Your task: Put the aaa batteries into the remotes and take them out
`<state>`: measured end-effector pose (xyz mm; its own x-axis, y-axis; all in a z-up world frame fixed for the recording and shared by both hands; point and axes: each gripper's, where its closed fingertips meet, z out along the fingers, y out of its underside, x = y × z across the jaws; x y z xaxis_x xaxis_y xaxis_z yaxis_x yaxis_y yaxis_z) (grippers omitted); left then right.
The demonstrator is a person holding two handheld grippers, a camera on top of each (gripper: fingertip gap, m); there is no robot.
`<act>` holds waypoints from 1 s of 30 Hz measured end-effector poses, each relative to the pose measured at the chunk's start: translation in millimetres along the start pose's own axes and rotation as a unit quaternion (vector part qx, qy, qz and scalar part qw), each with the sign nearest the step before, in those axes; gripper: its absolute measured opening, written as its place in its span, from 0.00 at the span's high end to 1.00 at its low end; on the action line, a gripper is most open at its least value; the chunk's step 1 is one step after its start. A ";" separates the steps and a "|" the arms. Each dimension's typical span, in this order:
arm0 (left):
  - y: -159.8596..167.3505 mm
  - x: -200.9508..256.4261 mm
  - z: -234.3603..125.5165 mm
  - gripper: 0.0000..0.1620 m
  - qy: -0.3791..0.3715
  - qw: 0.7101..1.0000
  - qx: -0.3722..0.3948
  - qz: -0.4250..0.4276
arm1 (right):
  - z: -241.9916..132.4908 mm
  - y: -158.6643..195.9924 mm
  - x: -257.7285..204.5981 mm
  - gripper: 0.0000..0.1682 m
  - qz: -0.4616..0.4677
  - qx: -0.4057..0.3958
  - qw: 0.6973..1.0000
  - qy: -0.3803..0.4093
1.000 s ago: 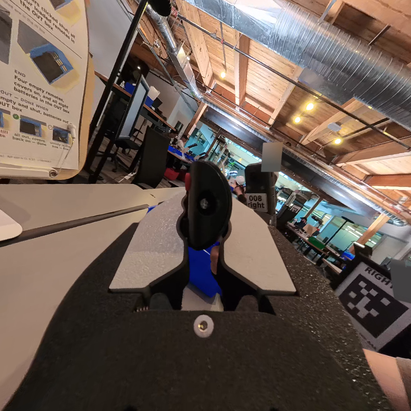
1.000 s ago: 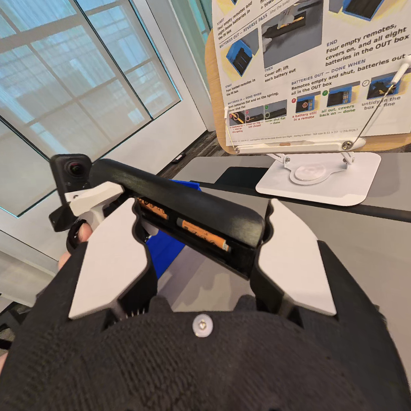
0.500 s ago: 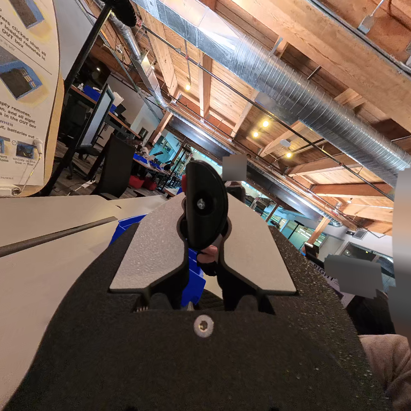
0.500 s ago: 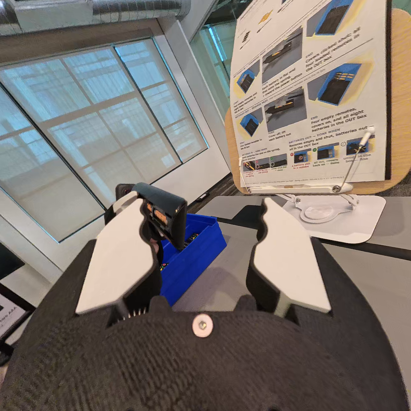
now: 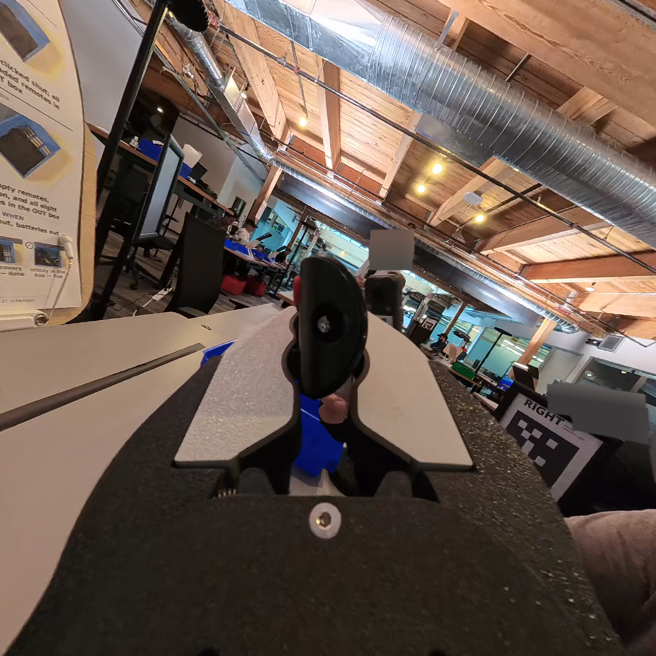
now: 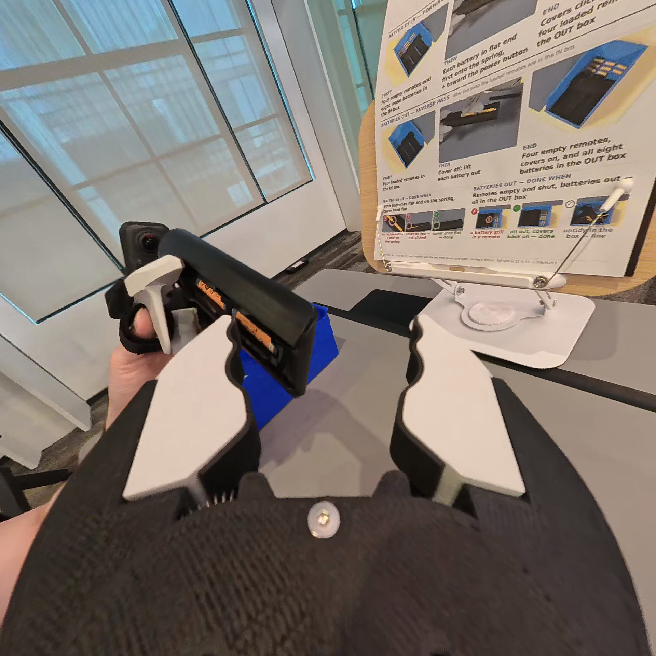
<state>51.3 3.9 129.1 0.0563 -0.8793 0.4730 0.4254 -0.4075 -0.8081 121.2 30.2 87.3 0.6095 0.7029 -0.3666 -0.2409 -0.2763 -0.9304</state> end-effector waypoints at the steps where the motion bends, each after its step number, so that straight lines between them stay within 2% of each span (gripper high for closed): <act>1: -0.5 1.0 -0.3 0.84 0.007 1.000 0.002 -0.009 | 0.2 0.2 -1.3 0.45 0.008 0.000 1.000 -0.006; 5: 2.3 -0.2 1.2 0.84 0.002 1.000 0.000 -0.007 | -0.1 2.8 5.0 0.45 0.010 -0.014 1.000 0.011; 9: 1.5 1.9 1.5 0.85 0.002 1.000 -0.001 0.003 | -1.8 2.4 -1.1 0.45 0.020 -0.012 1.000 -0.015; 13: -3.9 2.7 -1.3 0.85 0.007 1.000 0.012 -0.007 | -10.6 -9.7 -5.5 0.46 -0.008 0.023 1.000 -0.010; 16: -9.2 -1.5 -5.9 0.85 0.001 1.000 0.021 -0.008 | -21.1 -21.9 -6.1 0.46 0.016 0.050 0.998 -0.023; 21: -15.4 4.1 -8.7 0.85 0.033 0.998 0.033 -0.032 | -39.0 -38.6 -0.3 0.47 0.056 0.087 0.994 -0.034; 25: -13.1 7.1 -6.7 0.85 0.038 0.998 0.028 -0.028 | -30.2 -27.6 -6.9 0.47 0.044 0.056 0.997 -0.034; 30: -9.4 8.1 -4.3 0.85 0.029 0.999 0.022 -0.012 | -13.0 -12.7 -10.0 0.47 -0.002 0.014 1.000 0.005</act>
<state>43.9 -0.5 139.1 -0.0065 -0.8828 0.4697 0.4645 -0.4187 -0.7804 128.0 18.2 102.7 0.6181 0.6976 -0.3623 -0.2587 -0.2547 -0.9318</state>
